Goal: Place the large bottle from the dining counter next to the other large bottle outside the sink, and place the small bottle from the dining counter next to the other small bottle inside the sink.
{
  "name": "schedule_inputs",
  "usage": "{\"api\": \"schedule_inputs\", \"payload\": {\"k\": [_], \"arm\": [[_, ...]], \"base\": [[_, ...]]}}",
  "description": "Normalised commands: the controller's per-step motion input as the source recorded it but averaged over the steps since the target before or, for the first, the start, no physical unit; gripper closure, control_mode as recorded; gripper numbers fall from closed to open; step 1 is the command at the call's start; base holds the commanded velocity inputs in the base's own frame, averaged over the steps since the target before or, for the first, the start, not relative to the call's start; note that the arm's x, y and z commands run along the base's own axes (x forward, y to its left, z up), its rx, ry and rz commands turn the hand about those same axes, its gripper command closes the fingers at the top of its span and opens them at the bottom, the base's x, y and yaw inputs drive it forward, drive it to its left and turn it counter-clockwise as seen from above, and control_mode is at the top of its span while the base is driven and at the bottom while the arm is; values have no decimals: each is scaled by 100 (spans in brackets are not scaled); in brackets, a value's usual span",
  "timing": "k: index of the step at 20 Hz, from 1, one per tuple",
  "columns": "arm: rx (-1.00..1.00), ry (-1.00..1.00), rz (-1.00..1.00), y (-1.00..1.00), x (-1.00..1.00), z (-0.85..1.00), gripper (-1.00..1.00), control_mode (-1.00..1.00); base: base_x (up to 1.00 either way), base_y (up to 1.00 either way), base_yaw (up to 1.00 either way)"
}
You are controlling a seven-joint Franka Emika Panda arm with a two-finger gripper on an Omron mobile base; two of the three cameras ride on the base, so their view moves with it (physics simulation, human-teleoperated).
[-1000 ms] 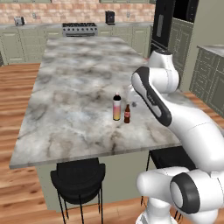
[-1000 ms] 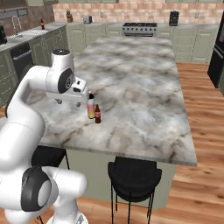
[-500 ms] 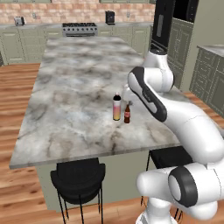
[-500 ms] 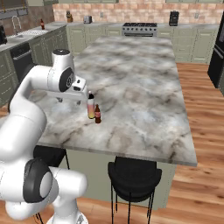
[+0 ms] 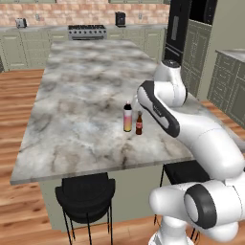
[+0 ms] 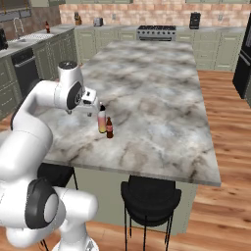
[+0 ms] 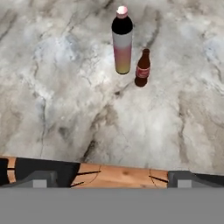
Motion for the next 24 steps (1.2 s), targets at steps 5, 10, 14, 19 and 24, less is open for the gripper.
{"api": "schedule_inputs", "payload": {"k": [5,10,14,19,24], "arm": [[0,-16,0,0,8,-9,-100,-100],[0,-14,0,0,18,-3,-100,-100],[0,-10,0,0,29,-1,-100,-100],[0,-1,0,0,38,-2,-100,-100],[0,0,0,0,41,-9,-100,-100]], "base": [[0,0,0],[0,0,0],[0,0,0],[0,0,0],[0,0,0]]}}
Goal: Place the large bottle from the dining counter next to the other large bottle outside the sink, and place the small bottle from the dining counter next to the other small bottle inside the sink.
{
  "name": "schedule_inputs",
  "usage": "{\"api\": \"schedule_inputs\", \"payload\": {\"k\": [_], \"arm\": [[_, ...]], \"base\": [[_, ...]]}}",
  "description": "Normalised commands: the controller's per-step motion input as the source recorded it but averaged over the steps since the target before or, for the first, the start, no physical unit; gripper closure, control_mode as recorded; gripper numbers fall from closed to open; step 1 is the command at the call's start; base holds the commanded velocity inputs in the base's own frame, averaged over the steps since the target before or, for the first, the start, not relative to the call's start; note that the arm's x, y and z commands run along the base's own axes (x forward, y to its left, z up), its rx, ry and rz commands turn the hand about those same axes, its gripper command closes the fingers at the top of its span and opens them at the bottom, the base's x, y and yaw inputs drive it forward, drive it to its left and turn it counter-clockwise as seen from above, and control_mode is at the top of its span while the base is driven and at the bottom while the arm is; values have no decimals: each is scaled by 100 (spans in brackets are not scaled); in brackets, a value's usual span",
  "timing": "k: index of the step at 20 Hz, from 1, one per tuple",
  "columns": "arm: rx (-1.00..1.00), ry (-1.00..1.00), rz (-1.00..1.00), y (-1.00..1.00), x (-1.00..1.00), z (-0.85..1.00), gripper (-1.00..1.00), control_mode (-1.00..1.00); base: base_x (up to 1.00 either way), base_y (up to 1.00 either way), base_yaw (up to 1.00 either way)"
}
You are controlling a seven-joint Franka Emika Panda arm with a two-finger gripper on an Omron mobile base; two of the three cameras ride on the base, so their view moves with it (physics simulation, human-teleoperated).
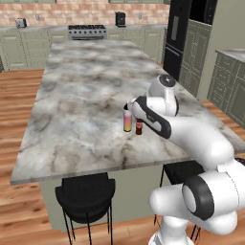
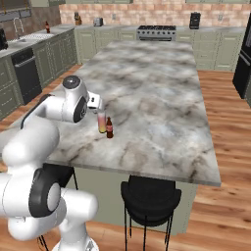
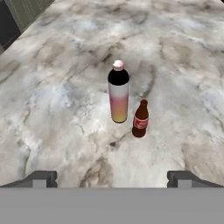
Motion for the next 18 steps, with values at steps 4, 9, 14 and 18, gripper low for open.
{"api": "schedule_inputs", "payload": {"k": [4,9,14,18], "arm": [[0,0,0,0,37,-12,-100,-100],[0,0,0,1,33,-18,-100,-100],[0,0,0,5,29,-19,-100,-100],[0,0,0,9,27,-13,-100,-100]], "base": [[0,0,0],[0,0,0],[0,0,0],[0,0,0]]}}
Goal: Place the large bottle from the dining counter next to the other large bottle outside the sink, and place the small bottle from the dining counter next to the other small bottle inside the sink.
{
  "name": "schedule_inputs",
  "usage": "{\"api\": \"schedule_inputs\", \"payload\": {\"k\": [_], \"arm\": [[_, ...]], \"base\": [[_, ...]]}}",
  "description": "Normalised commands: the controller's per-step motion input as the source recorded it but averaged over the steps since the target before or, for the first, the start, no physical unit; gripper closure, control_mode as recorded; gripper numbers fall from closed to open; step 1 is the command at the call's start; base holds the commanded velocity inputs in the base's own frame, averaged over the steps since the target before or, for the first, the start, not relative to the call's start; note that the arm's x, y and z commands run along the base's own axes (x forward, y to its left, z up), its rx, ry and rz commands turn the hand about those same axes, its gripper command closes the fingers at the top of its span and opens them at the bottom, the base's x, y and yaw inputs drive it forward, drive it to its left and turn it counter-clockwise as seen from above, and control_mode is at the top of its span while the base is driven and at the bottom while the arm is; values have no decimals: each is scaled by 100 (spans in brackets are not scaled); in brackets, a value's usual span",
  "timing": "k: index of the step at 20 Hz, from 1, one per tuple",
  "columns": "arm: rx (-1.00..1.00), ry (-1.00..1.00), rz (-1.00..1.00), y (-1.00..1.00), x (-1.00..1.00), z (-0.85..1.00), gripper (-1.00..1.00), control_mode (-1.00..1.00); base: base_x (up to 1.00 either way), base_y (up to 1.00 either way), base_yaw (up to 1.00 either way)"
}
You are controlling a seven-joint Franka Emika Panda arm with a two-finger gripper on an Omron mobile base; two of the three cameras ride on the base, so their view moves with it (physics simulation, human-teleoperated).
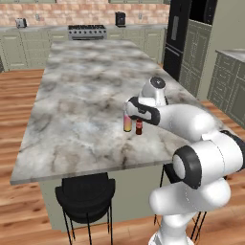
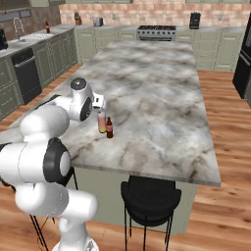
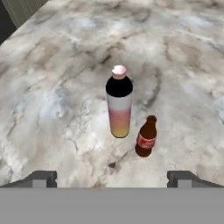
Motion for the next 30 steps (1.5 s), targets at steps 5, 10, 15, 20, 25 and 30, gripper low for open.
{"api": "schedule_inputs", "payload": {"k": [5,10,15,20,25,30], "arm": [[0,0,0,5,30,-10,-100,-100],[0,0,0,0,35,-6,-100,-100],[0,0,0,0,39,-8,-100,-100],[0,0,0,0,29,-17,-100,-100],[0,0,0,0,17,-27,-100,-100],[0,0,0,0,16,-19,-100,-100]], "base": [[0,0,0],[0,0,0],[0,0,0],[0,0,0],[0,0,0],[0,0,0]]}}
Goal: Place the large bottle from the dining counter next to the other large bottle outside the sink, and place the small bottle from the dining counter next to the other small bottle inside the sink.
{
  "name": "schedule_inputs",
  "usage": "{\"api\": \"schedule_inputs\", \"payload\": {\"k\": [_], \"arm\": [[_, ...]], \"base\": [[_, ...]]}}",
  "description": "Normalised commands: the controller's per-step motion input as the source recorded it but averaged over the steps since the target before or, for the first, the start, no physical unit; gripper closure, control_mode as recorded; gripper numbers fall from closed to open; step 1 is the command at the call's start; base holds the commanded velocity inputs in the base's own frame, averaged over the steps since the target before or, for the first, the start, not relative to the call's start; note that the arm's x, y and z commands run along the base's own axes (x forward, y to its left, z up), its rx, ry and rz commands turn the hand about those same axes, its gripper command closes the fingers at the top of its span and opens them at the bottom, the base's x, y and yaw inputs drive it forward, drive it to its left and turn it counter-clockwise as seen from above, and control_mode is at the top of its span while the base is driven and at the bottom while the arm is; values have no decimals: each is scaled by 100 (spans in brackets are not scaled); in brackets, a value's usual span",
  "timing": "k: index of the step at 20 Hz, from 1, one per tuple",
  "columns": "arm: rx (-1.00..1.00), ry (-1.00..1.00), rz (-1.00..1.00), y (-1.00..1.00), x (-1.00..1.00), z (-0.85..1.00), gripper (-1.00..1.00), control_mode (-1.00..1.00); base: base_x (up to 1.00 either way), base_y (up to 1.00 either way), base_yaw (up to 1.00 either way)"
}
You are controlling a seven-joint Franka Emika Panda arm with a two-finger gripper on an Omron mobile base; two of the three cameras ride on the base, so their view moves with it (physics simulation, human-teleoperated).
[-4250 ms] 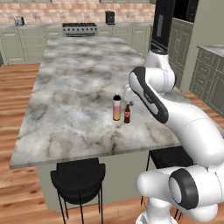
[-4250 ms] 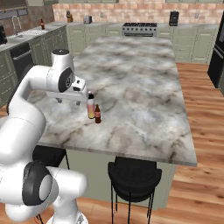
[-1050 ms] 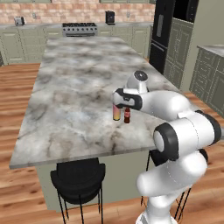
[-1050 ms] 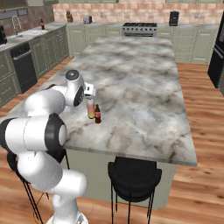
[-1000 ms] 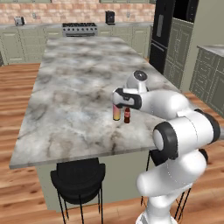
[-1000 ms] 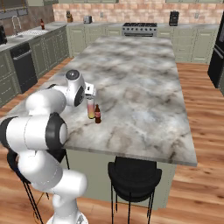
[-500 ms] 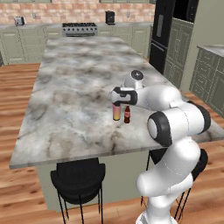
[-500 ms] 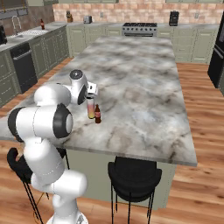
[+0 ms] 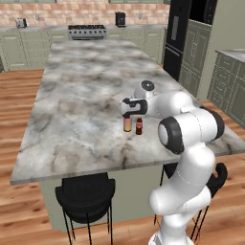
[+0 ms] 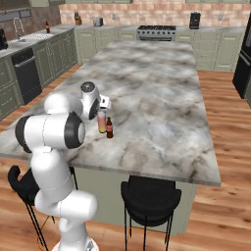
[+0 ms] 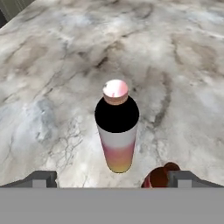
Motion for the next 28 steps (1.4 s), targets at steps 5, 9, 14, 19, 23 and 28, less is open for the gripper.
{"api": "schedule_inputs", "payload": {"k": [5,9,14,19,23,28], "arm": [[0,0,0,0,26,-9,-100,-100],[0,0,0,0,36,-4,-100,-100],[0,0,0,0,29,-7,-100,-100],[0,0,0,0,26,-10,-100,-100],[0,0,0,0,20,-11,-100,-100],[0,0,0,0,25,-15,-100,-100]], "base": [[0,0,0],[0,0,0],[0,0,0],[0,0,0],[0,0,0],[0,0,0]]}}
